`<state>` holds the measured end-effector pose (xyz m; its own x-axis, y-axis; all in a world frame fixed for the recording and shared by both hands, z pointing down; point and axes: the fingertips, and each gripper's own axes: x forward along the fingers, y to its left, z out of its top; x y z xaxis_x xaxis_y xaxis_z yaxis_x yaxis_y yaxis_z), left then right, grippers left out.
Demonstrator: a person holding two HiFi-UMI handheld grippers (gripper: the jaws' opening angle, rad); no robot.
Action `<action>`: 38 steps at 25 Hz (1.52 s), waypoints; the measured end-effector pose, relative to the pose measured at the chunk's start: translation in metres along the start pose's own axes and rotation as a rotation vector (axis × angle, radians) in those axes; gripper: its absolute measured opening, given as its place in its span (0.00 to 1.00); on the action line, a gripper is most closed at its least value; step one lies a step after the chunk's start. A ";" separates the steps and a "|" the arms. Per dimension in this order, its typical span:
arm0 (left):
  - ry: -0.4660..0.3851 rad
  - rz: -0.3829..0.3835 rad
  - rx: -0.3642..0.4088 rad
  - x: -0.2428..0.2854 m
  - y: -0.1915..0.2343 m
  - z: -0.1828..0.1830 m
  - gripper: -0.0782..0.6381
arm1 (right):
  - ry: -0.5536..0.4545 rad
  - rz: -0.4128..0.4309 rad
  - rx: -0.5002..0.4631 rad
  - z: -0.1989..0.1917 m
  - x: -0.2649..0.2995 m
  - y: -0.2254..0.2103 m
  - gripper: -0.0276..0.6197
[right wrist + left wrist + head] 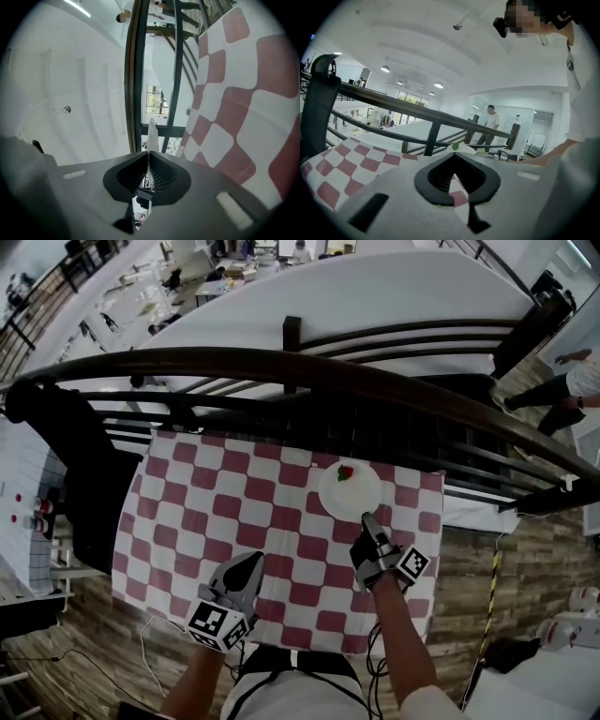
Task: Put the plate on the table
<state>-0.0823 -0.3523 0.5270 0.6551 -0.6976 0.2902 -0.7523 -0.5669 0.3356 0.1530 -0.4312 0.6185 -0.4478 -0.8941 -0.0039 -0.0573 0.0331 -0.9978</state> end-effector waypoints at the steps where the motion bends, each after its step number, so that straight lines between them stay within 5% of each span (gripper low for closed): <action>1: -0.004 0.005 -0.003 0.003 0.000 0.000 0.12 | 0.007 0.000 -0.005 0.003 0.003 -0.005 0.08; 16: -0.009 0.034 -0.034 0.030 0.009 -0.019 0.12 | 0.056 -0.043 0.001 0.014 0.041 -0.065 0.07; 38: 0.035 0.064 -0.046 0.036 0.015 -0.046 0.12 | 0.055 -0.072 0.012 0.025 0.054 -0.094 0.07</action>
<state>-0.0664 -0.3661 0.5833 0.6086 -0.7155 0.3431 -0.7891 -0.5005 0.3561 0.1561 -0.4938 0.7108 -0.4916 -0.8679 0.0710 -0.0805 -0.0360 -0.9961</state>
